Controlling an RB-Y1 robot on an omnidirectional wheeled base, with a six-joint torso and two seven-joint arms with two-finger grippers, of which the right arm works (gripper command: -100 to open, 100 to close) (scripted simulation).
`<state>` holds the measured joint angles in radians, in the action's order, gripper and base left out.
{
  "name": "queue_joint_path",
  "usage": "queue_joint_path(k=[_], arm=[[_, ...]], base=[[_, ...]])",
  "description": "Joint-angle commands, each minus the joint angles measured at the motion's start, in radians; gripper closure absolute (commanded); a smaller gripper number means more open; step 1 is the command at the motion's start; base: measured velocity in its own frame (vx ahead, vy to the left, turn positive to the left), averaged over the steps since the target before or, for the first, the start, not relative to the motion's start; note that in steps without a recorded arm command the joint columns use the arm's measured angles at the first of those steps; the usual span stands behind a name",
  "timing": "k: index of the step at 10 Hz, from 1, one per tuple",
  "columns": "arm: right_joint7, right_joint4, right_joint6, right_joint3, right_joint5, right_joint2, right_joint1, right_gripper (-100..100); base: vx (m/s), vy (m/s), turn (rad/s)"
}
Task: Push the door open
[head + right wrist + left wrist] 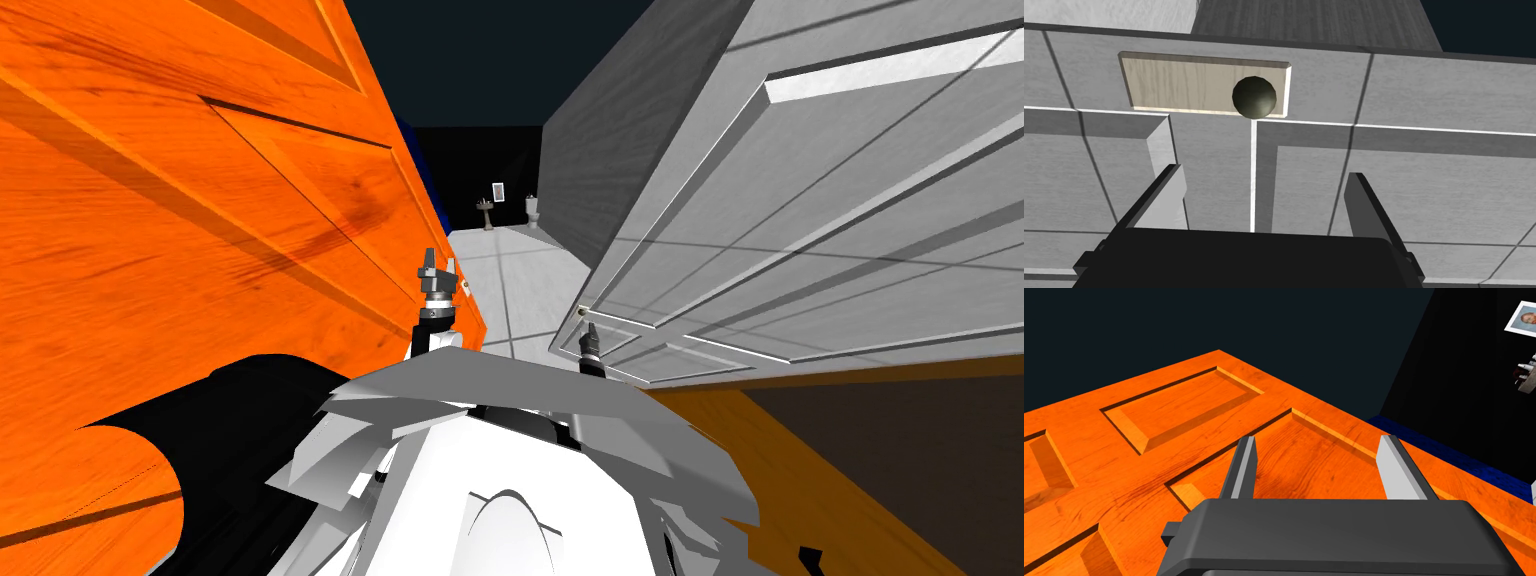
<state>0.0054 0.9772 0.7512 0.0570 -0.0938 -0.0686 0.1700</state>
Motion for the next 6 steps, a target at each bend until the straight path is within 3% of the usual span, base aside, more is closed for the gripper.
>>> queue_joint_path(k=[1,4,6], arm=[[0.002,-0.007,0.009,0.003,-0.001,0.0,-0.003,-100],[0.008,-0.023,0.029,0.011,-0.004,0.009,-0.008,-100],[0.008,-0.025,0.03,0.011,-0.004,0.011,-0.007,-100]], base=[[0.228,-0.039,0.024],[0.239,-0.022,0.031],[0.134,-0.016,0.006]])
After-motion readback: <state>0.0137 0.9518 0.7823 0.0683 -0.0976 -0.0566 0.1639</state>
